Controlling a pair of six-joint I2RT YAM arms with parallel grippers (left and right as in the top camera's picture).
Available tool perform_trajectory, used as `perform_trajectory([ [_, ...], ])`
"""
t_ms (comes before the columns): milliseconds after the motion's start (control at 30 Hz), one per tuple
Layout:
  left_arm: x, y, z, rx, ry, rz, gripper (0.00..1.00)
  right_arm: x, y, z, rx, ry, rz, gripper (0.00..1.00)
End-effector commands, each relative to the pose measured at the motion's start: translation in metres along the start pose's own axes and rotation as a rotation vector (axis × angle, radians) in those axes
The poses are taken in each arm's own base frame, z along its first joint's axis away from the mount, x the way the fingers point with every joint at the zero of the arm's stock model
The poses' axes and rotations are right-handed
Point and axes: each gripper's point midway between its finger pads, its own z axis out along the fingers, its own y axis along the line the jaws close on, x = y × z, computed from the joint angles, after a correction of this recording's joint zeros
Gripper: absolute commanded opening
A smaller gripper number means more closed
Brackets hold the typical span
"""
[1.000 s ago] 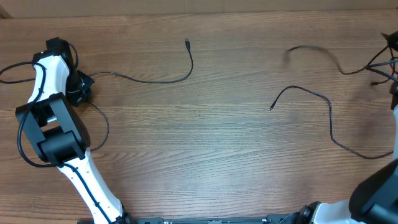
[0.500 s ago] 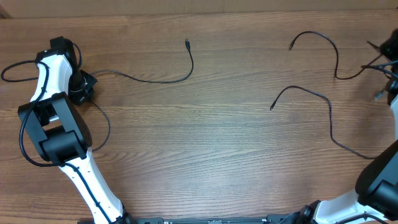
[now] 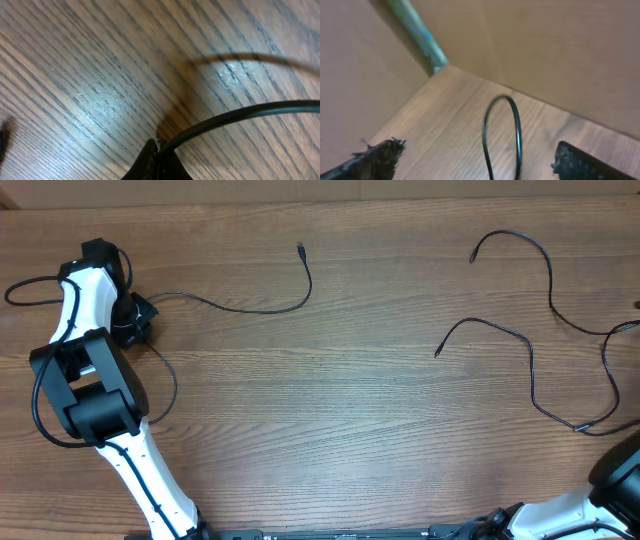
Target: Untangle cables
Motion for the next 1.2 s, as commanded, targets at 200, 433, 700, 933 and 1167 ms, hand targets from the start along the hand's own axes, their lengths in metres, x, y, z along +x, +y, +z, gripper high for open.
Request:
perform_trajectory([
  [200, 0.010, -0.016, 0.000, -0.012, -0.009, 0.089, 0.04, -0.015, 0.012, -0.007, -0.162, 0.016, 0.057, 1.00],
  [433, 0.015, -0.031, -0.001, 0.001, -0.019, 0.178, 0.04, -0.034, 0.063, -0.046, -0.412, 0.020, 0.025, 1.00],
  [700, 0.055, -0.100, -0.011, 0.260, 0.032, 0.558, 0.04, -0.013, 0.134, -0.099, -0.706, 0.136, -0.063, 1.00],
  [933, 0.126, -0.173, -0.056, 0.666, 0.054, 1.072, 0.04, 0.051, 0.202, -0.137, -0.854, 0.262, -0.291, 1.00],
  [1167, 0.157, -0.196, -0.104, 0.714, -0.006, 1.221, 0.04, 0.114, 0.271, -0.186, -1.031, 0.379, -0.425, 1.00],
])
